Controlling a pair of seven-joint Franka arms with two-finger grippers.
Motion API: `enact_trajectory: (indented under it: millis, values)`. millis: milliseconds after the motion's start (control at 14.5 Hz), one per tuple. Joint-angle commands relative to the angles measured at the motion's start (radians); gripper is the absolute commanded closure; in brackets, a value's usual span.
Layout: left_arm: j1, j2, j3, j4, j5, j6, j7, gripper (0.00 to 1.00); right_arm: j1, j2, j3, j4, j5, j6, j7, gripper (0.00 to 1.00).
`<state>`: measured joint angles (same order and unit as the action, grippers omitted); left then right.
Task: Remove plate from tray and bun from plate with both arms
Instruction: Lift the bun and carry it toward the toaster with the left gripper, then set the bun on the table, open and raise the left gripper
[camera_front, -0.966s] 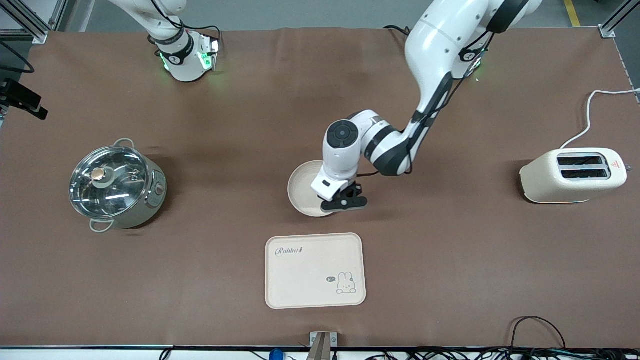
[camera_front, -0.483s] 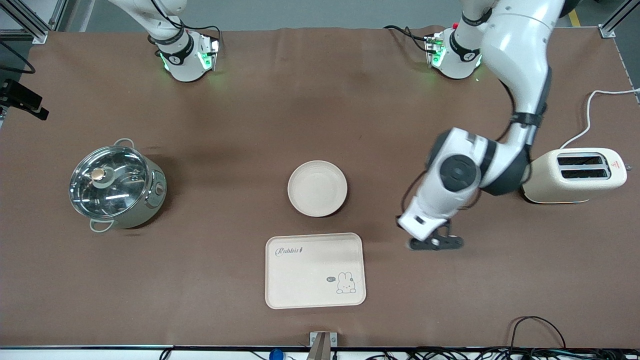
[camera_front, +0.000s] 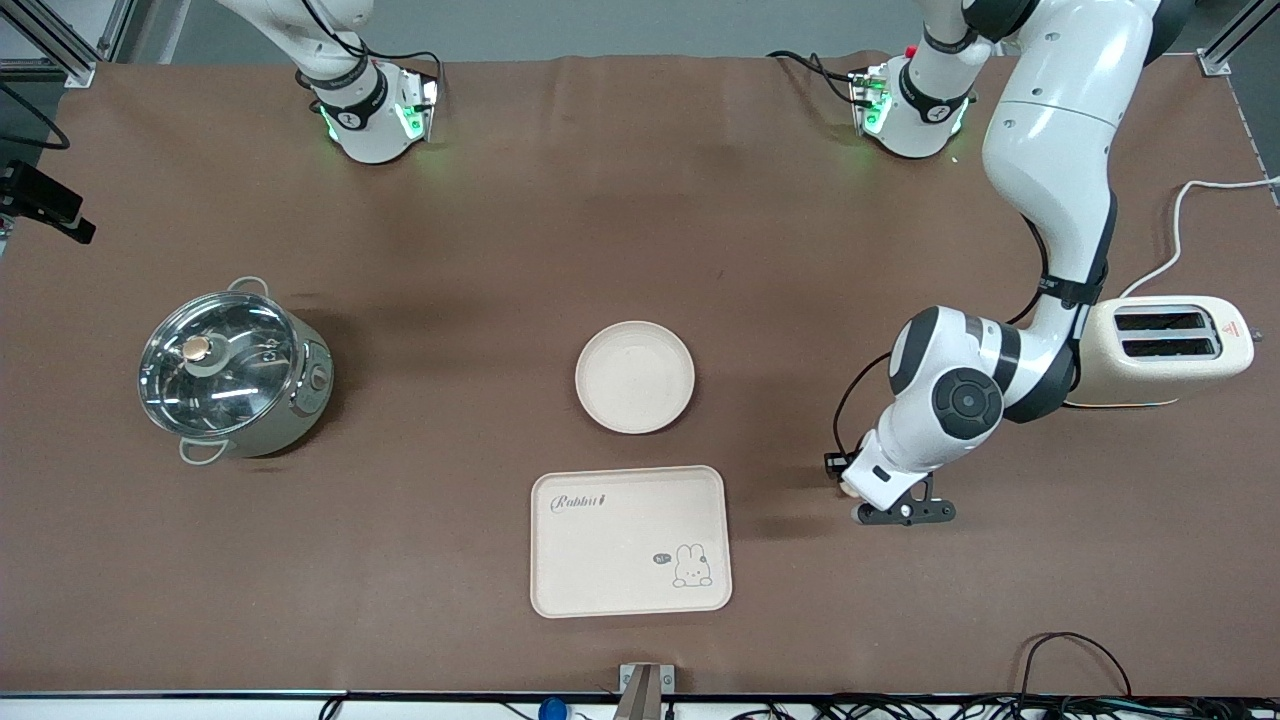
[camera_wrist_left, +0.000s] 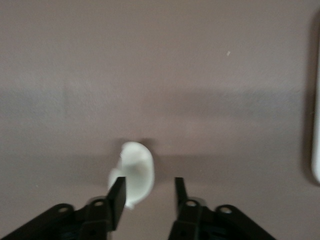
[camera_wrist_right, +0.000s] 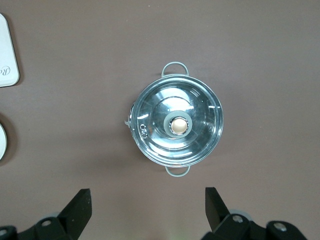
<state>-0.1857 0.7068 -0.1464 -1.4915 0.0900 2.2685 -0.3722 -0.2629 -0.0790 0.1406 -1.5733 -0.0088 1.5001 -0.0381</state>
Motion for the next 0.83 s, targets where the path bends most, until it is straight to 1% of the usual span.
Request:
enact_trajectory:
  millis: [0,207,414,552,621,759]
  values:
    - [0.043,-0.125,-0.004,-0.006,-0.018,-0.061,0.032,0.00,0.005,0.005,0.000,0.009,-0.013,0.005,-0.005,0.00]
    - [0.104,-0.294,-0.009,0.008,-0.018,-0.194,0.033,0.00,0.005,0.007,0.000,0.010,-0.013,0.005,-0.005,0.00]
    - [0.173,-0.439,-0.007,0.014,-0.038,-0.401,0.152,0.00,0.004,0.005,0.000,0.009,-0.011,0.002,-0.005,0.00]
    - [0.239,-0.500,-0.009,0.023,-0.082,-0.490,0.232,0.00,0.002,0.007,0.000,0.009,-0.011,0.002,-0.006,0.00]
    - [0.248,-0.529,-0.001,0.049,-0.078,-0.559,0.266,0.00,0.001,0.007,0.000,0.009,-0.011,0.002,-0.006,0.00]
    - [0.253,-0.538,0.007,0.098,-0.072,-0.683,0.311,0.00,0.002,0.007,-0.001,0.009,-0.011,0.003,-0.006,0.00]
